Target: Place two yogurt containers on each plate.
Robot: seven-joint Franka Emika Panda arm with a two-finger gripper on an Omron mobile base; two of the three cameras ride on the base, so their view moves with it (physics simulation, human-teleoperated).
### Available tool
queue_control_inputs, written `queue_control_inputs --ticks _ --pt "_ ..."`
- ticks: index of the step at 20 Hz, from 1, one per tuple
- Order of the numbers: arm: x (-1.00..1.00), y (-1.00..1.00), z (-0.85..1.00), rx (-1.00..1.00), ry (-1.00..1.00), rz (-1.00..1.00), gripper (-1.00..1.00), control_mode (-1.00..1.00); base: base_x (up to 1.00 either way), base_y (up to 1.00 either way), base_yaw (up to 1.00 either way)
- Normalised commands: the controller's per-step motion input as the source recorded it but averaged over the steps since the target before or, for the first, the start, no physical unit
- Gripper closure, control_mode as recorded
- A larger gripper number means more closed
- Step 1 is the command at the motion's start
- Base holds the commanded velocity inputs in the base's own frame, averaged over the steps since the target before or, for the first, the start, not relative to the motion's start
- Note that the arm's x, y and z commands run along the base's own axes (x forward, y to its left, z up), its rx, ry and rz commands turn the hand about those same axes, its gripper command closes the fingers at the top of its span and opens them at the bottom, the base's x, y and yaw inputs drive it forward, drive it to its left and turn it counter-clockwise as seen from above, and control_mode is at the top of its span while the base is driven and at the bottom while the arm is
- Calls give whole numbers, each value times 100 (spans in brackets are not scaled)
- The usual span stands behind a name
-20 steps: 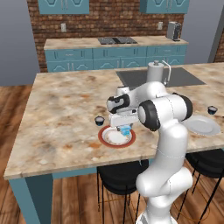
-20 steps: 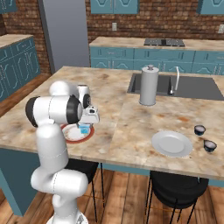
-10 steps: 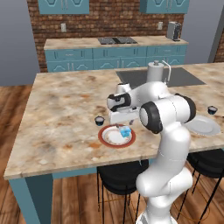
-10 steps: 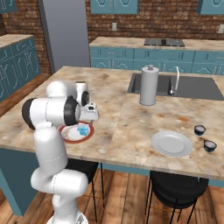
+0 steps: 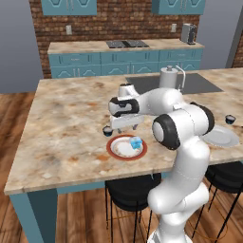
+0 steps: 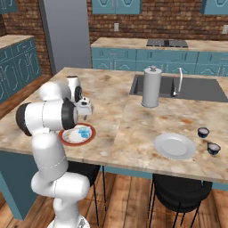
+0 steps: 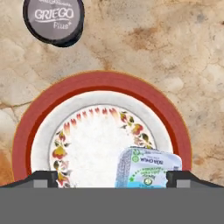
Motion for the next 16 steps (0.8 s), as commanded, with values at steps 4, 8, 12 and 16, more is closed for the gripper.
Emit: queue_control_inputs --ticks 4,8,12,16 --pt "63 66 31 -1 2 13 -100 -100 0 0 0" --pt "76 12 -8 -3 0 1 -100 -100 0 0 0" --pt "42 19 -13 1 -3 -1 -100 -100 0 0 0" --pt "-11 6 -28 3 -1 0 -100 -100 0 0 0"
